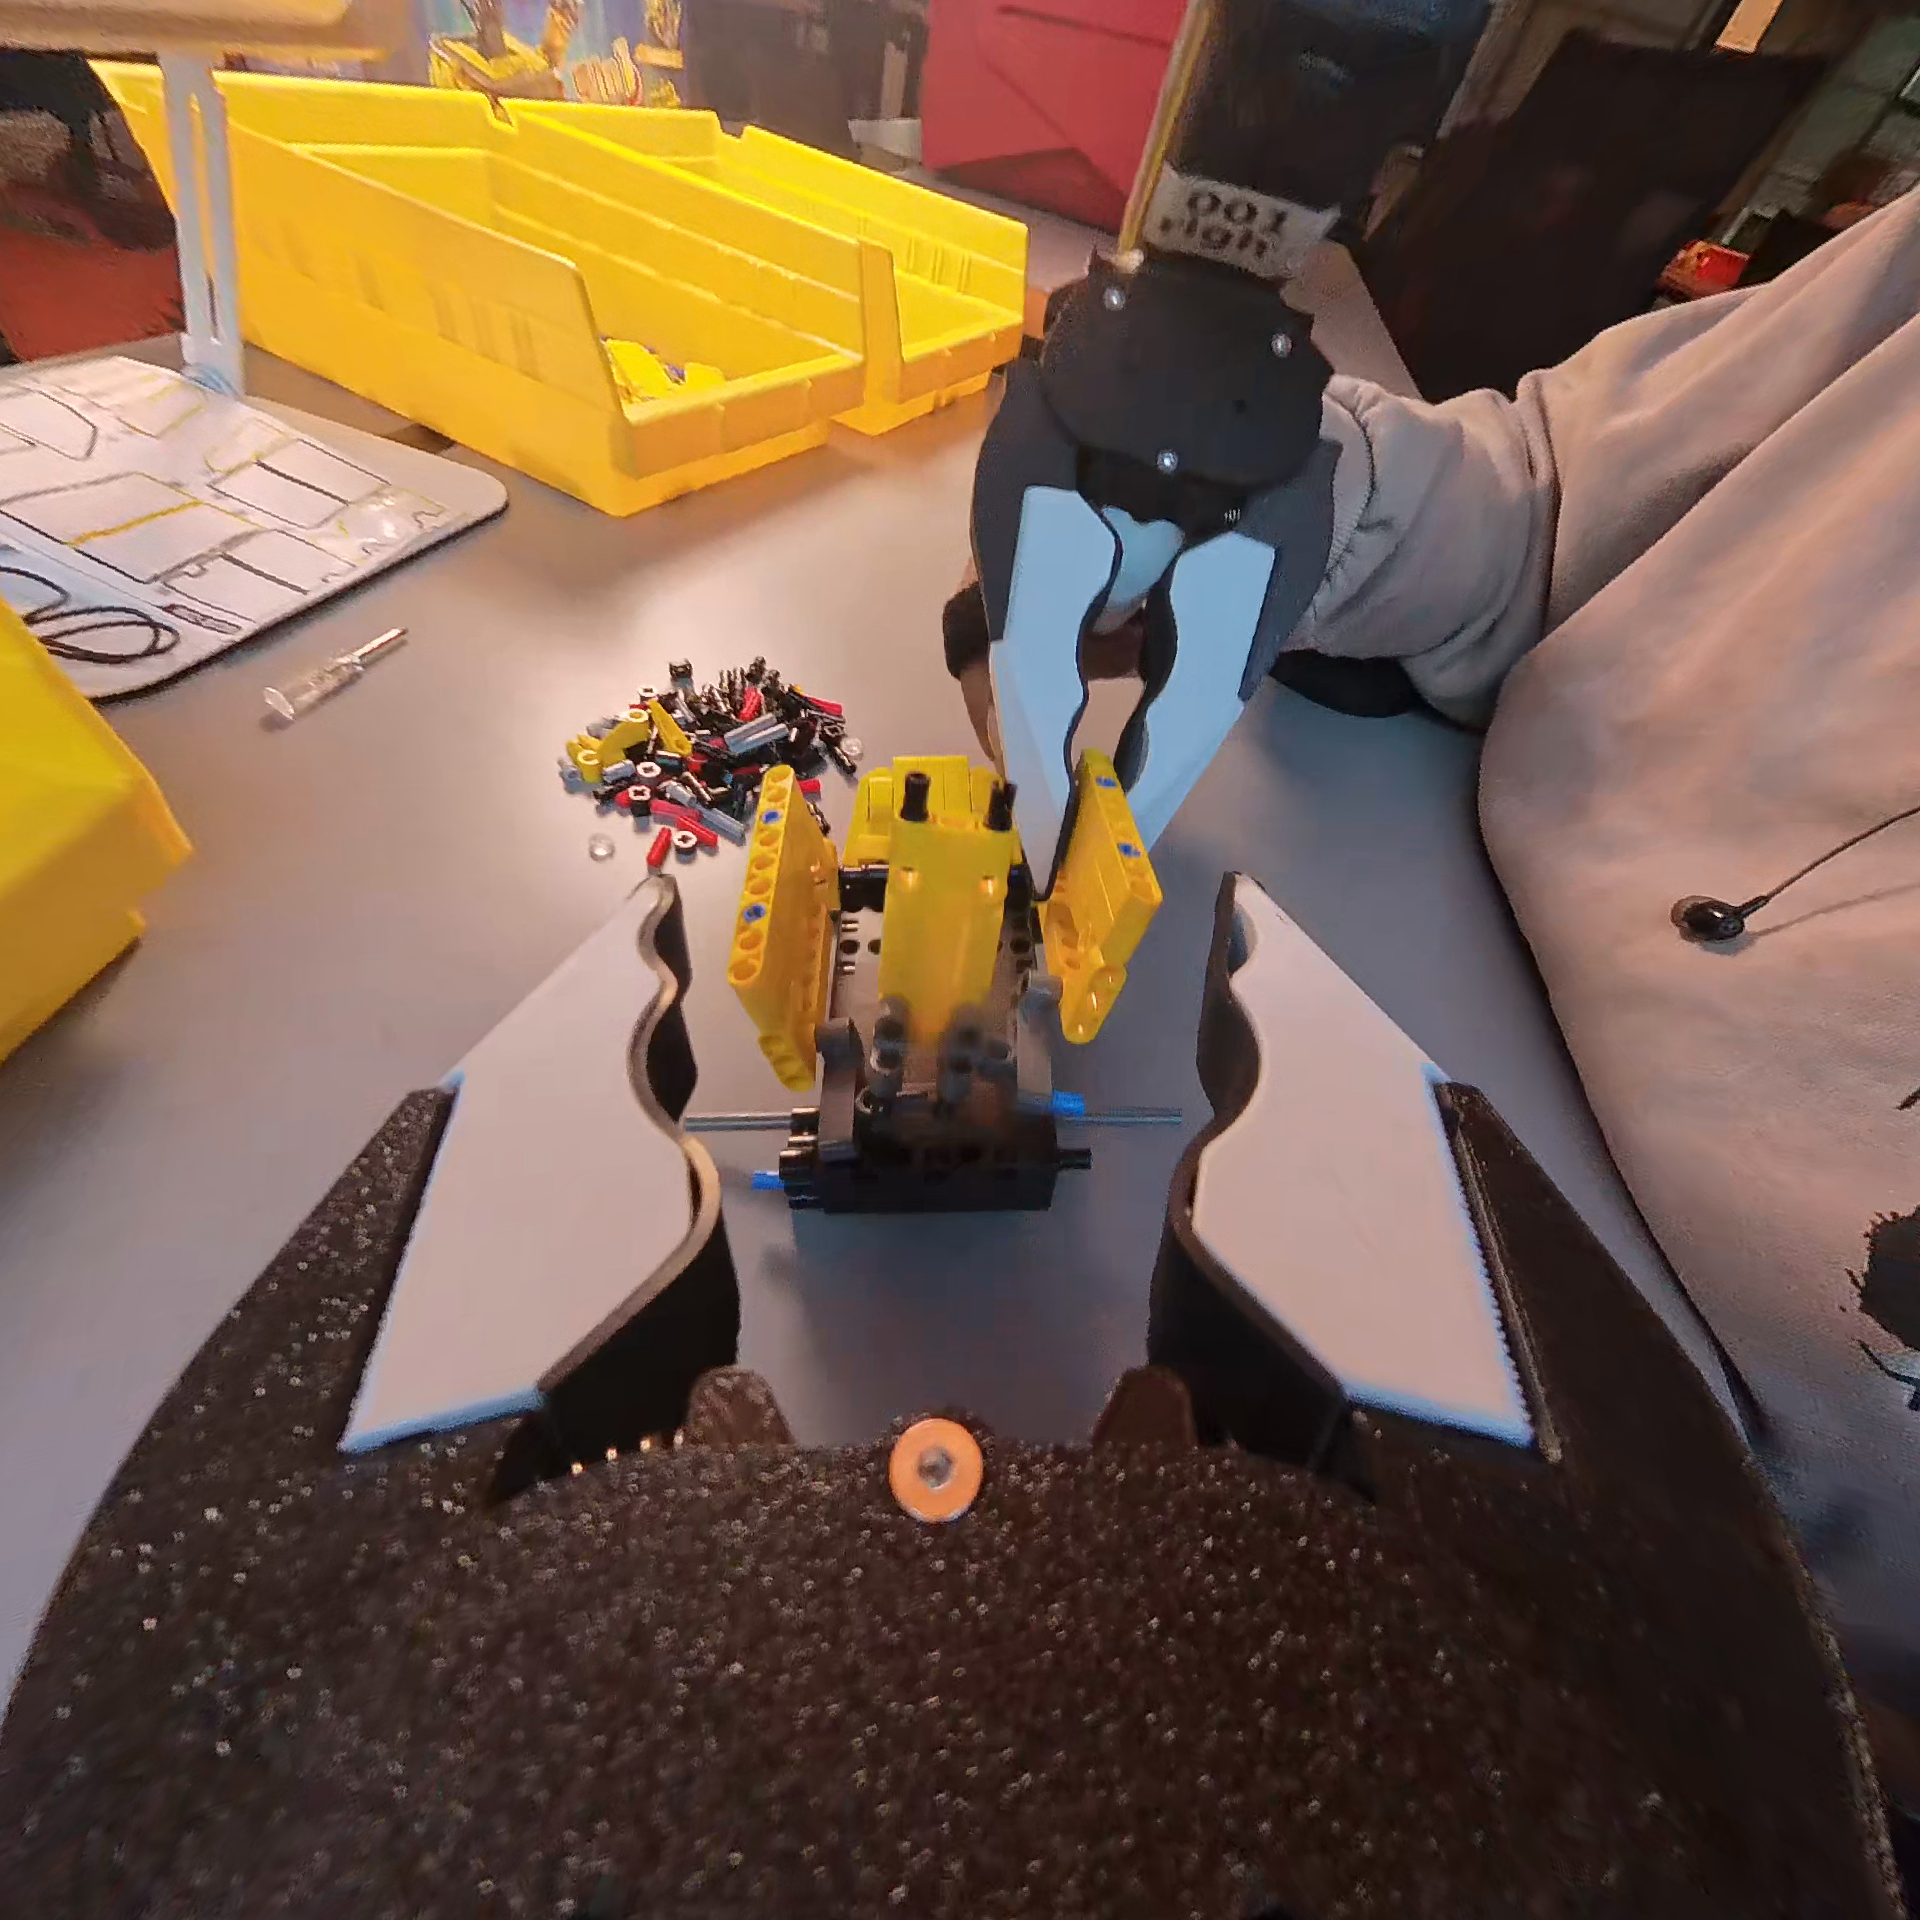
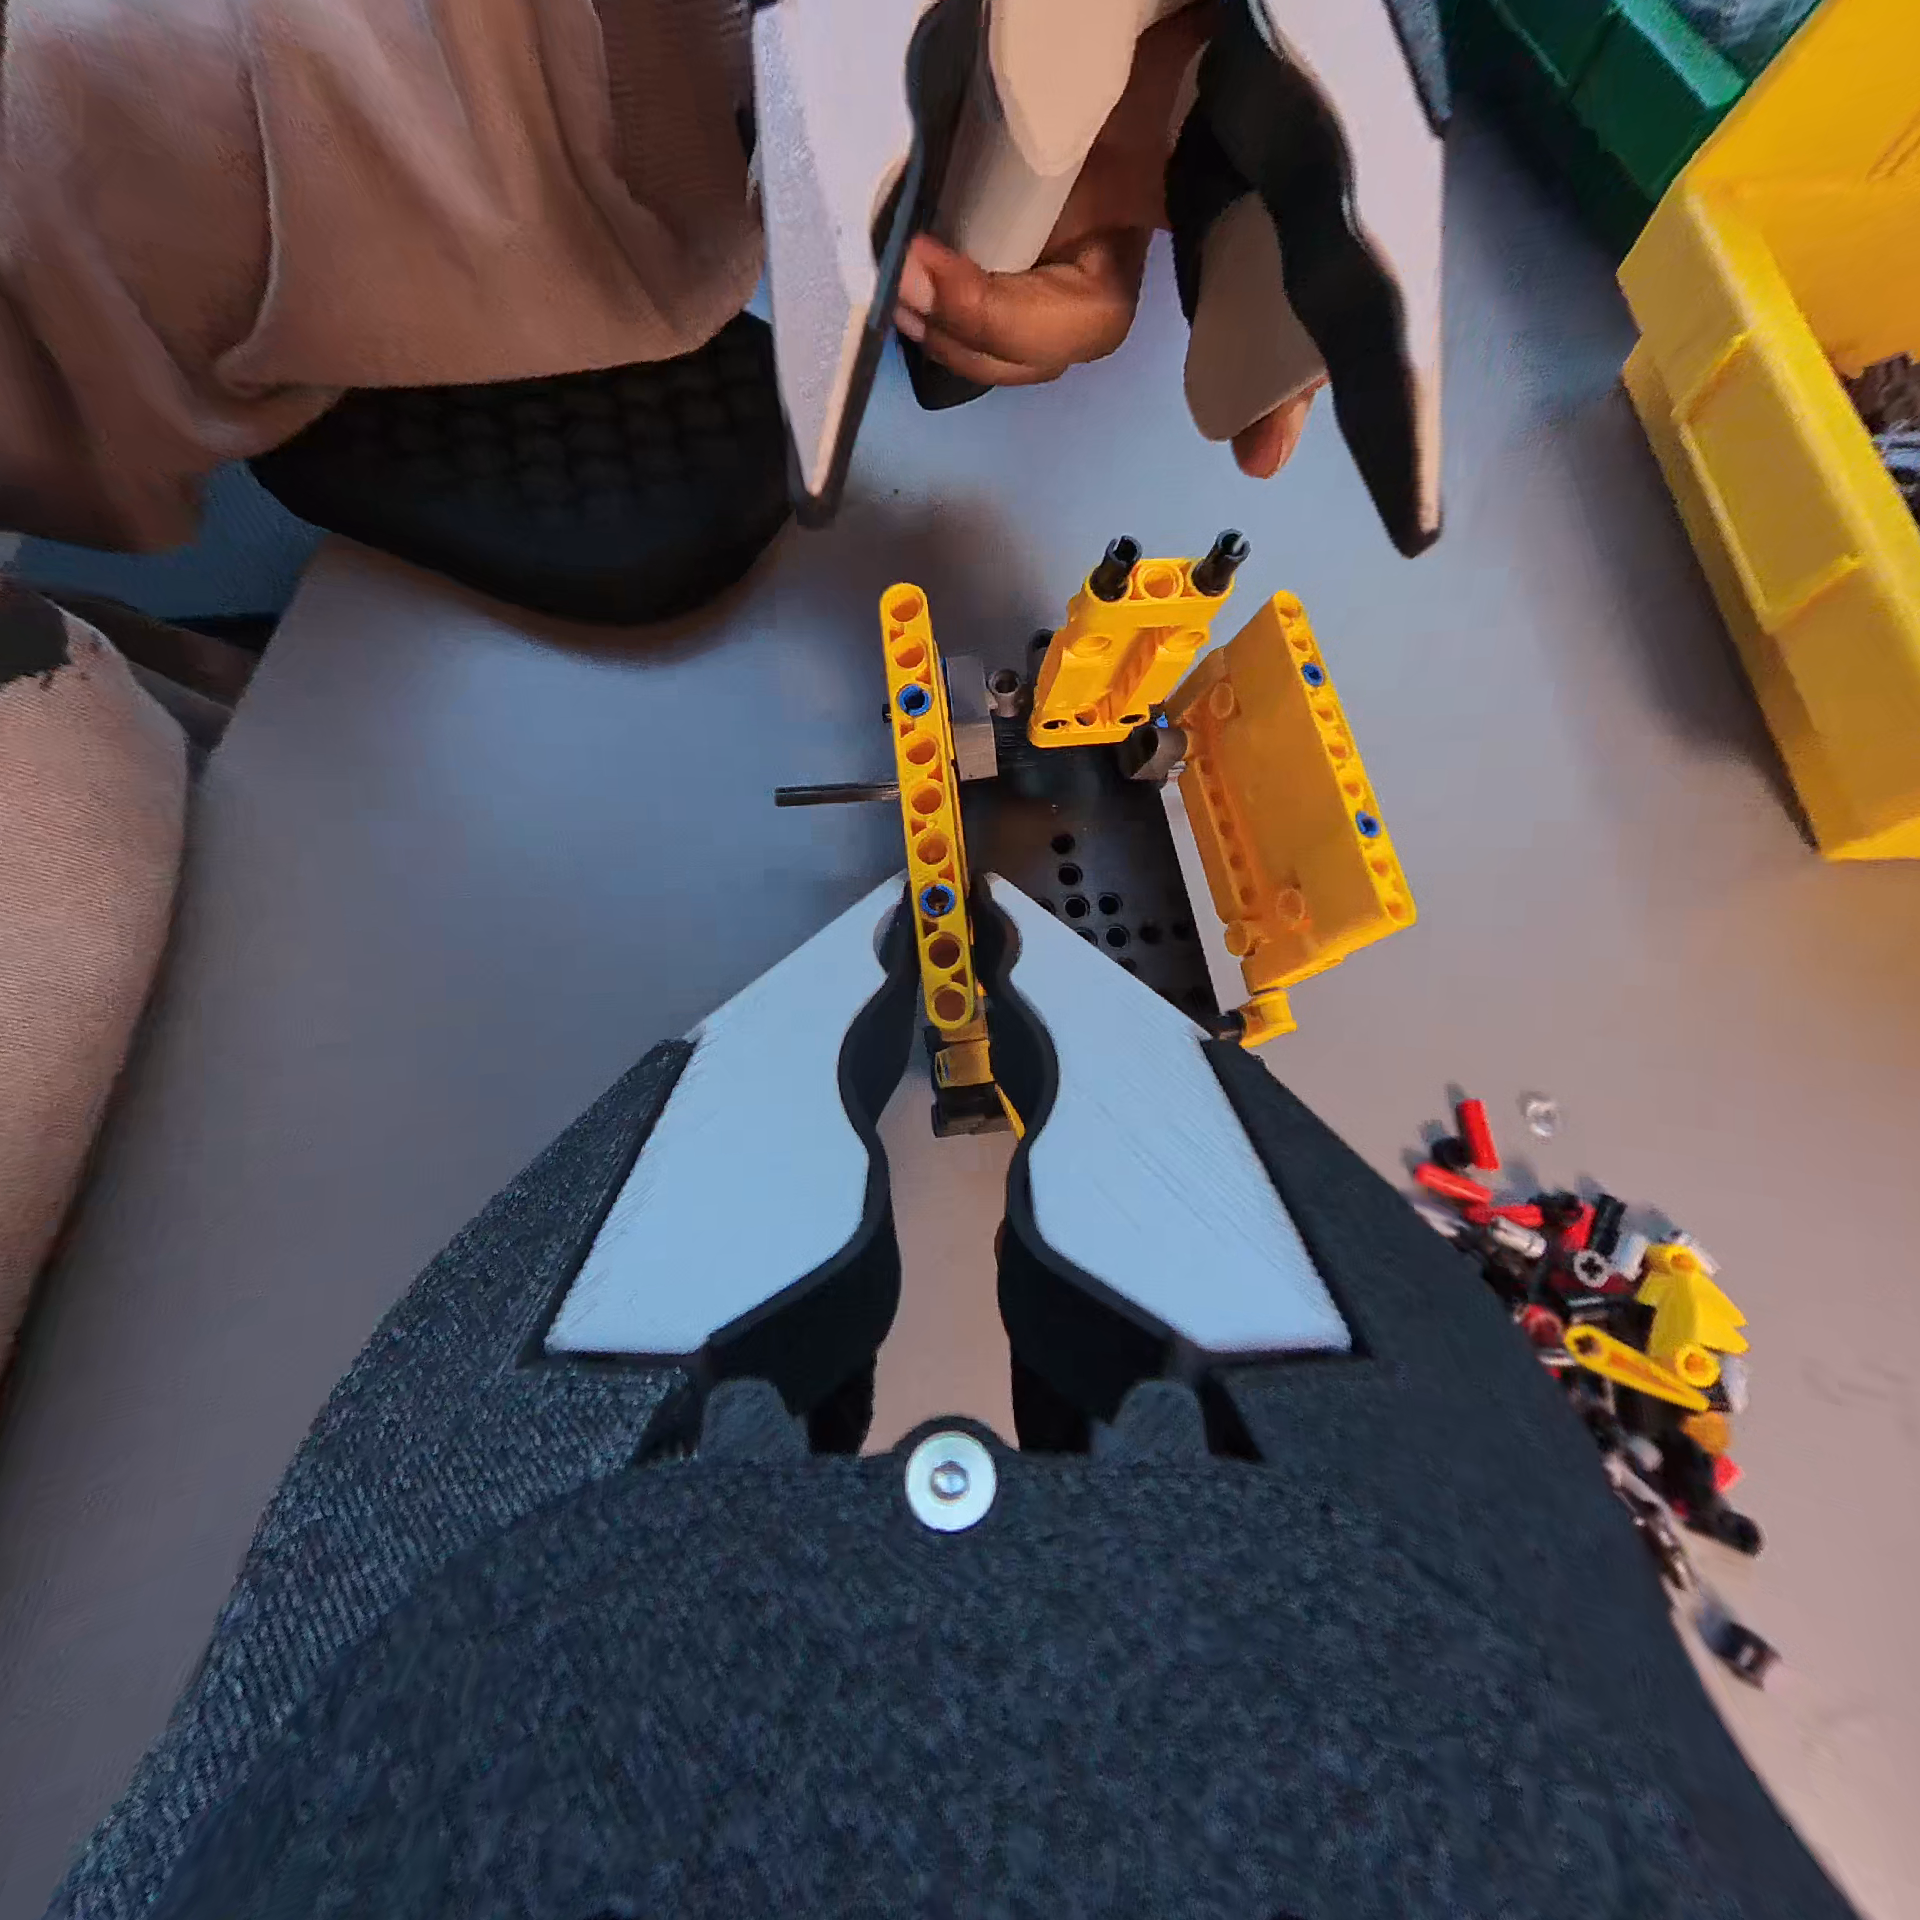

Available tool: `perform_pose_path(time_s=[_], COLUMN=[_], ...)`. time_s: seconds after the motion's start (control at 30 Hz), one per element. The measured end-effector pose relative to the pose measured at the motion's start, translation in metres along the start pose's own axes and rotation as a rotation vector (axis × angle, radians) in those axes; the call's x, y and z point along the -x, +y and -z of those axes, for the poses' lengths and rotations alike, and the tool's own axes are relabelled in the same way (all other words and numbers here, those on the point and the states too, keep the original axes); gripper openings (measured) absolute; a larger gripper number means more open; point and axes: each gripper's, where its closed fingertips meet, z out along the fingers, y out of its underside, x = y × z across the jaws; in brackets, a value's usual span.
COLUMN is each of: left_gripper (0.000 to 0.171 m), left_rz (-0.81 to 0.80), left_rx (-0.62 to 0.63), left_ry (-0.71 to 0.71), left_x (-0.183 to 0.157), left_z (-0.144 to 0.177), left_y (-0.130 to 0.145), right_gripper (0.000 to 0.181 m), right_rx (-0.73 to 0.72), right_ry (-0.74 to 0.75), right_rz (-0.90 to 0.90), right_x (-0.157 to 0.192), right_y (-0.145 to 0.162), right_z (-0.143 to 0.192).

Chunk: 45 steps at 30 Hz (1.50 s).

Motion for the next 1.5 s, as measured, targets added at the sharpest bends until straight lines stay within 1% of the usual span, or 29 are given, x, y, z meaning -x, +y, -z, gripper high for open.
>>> perform_pose_path(time_s=[0.1,0.2,0.3,0.37,0.4,0.53,0.63,0.73,0.77,0.87,0.97,1.03,1.1,1.23,1.5], left_gripper=[0.100,0.101,0.097,0.090,0.084,0.063,0.053,0.034,0.030,0.026,0.025,0.024,0.024,0.022,0.022], left_rz=[0.017,0.033,0.033,0.038,0.039,0.044,0.027,0.022,0.023,0.024,0.025,0.023,0.008,0.004,0.024], left_rx=[0.031,0.065,0.106,0.134,0.151,0.256,0.308,0.354,0.361,0.363,0.364,0.365,0.367,0.358,0.350], left_ry=[0.017,0.067,0.101,0.135,0.149,0.229,0.251,0.252,0.257,0.253,0.248,0.243,0.232,0.214,0.202], left_x=[-0.001,-0.009,-0.016,-0.023,-0.025,-0.040,-0.047,-0.049,-0.050,-0.050,-0.048,-0.047,-0.046,-0.041,-0.038], left_z=[-0.005,-0.009,-0.013,-0.016,-0.018,-0.027,-0.035,-0.040,-0.041,-0.040,-0.038,-0.038,-0.037,-0.039,-0.040], left_y=[0.007,0.014,0.021,0.026,0.030,0.050,0.059,0.066,0.068,0.068,0.068,0.068,0.068,0.067,0.066], right_gripper=[0.007,0.007,0.007,0.007,0.008,0.010,0.011,0.014,0.016,0.017,0.018,0.025,0.027,0.036,0.035], right_rx=[-0.027,-0.077,-0.099,-0.104,-0.101,-0.062,-0.061,-0.055,-0.058,-0.067,-0.030,-0.021,-0.001,0.051,0.027], right_ry=[-0.085,-0.175,-0.231,-0.256,-0.275,-0.350,-0.352,-0.356,-0.357,-0.345,-0.316,-0.324,-0.320,-0.270,-0.219], right_rz=[-0.107,-0.166,-0.202,-0.204,-0.186,-0.079,-0.071,-0.073,-0.075,-0.075,-0.058,-0.056,-0.061,-0.027,0.006], right_x=[0.004,0.009,0.010,0.012,0.016,0.036,0.043,0.047,0.048,0.046,0.042,0.043,0.042,0.039,0.038], right_y=[-0.003,-0.005,-0.003,-0.001,0.002,0.021,0.027,0.030,0.029,0.029,0.038,0.042,0.048,0.060,0.049], right_z=[0.010,0.021,0.030,0.035,0.037,0.045,0.046,0.046,0.047,0.052,0.059,0.067,0.075,0.080,0.069])
